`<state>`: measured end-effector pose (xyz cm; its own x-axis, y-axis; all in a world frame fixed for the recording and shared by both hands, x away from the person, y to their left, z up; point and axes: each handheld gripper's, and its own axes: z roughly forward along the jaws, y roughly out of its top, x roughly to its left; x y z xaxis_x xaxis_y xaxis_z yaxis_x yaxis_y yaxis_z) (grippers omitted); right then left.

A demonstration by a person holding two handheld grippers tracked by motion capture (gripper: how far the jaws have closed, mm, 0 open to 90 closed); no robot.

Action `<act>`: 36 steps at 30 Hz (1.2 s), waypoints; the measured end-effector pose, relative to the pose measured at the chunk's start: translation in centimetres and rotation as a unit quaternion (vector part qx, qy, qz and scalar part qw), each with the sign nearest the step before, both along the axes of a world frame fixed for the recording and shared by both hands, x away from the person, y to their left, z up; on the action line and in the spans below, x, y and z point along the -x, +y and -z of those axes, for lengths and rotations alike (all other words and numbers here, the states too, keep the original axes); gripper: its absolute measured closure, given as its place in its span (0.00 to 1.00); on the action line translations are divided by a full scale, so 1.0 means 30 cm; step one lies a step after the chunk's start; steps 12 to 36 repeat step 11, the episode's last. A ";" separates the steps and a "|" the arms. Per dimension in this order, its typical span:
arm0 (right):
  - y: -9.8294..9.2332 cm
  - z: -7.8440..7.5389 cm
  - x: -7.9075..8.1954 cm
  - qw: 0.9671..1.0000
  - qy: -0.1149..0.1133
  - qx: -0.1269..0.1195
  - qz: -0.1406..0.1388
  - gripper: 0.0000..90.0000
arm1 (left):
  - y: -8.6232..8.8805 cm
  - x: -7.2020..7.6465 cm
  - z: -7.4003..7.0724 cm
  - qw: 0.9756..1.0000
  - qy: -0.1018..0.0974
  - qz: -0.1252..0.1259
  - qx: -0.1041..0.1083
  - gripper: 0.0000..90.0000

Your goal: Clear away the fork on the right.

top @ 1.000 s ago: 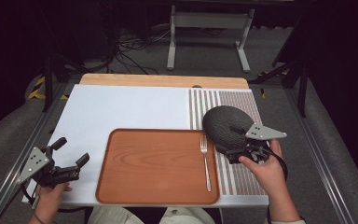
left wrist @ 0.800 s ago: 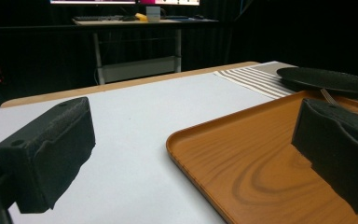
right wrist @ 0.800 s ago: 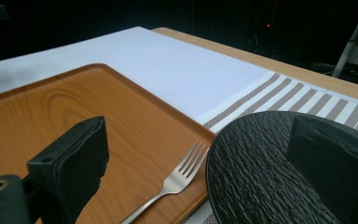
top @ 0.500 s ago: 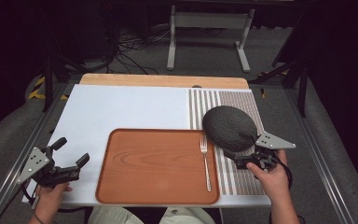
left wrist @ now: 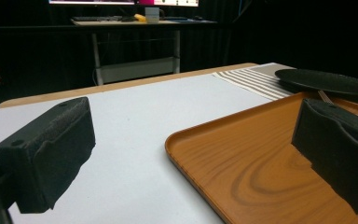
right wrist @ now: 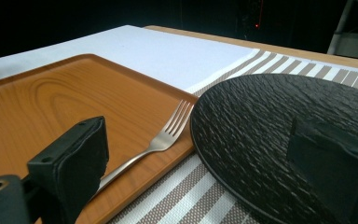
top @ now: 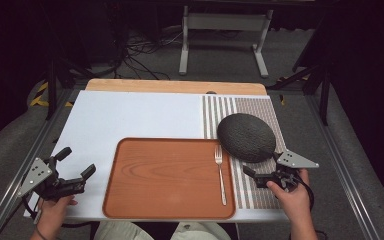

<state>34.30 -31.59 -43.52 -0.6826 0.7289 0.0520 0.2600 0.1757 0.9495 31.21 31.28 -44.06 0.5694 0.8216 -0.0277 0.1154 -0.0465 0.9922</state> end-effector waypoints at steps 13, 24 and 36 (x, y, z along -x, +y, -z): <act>0.009 0.019 -0.001 1.000 0.006 0.011 -0.005 0.07 | 0.004 -0.003 0.003 1.000 0.005 -0.003 0.005 0.00; 0.009 0.019 -0.001 1.000 0.006 0.011 -0.005 0.07 | 0.004 -0.003 0.003 1.000 0.005 -0.003 0.005 0.00; 0.009 0.019 -0.001 1.000 0.006 0.011 -0.005 0.07 | 0.004 -0.003 0.003 1.000 0.005 -0.003 0.005 0.00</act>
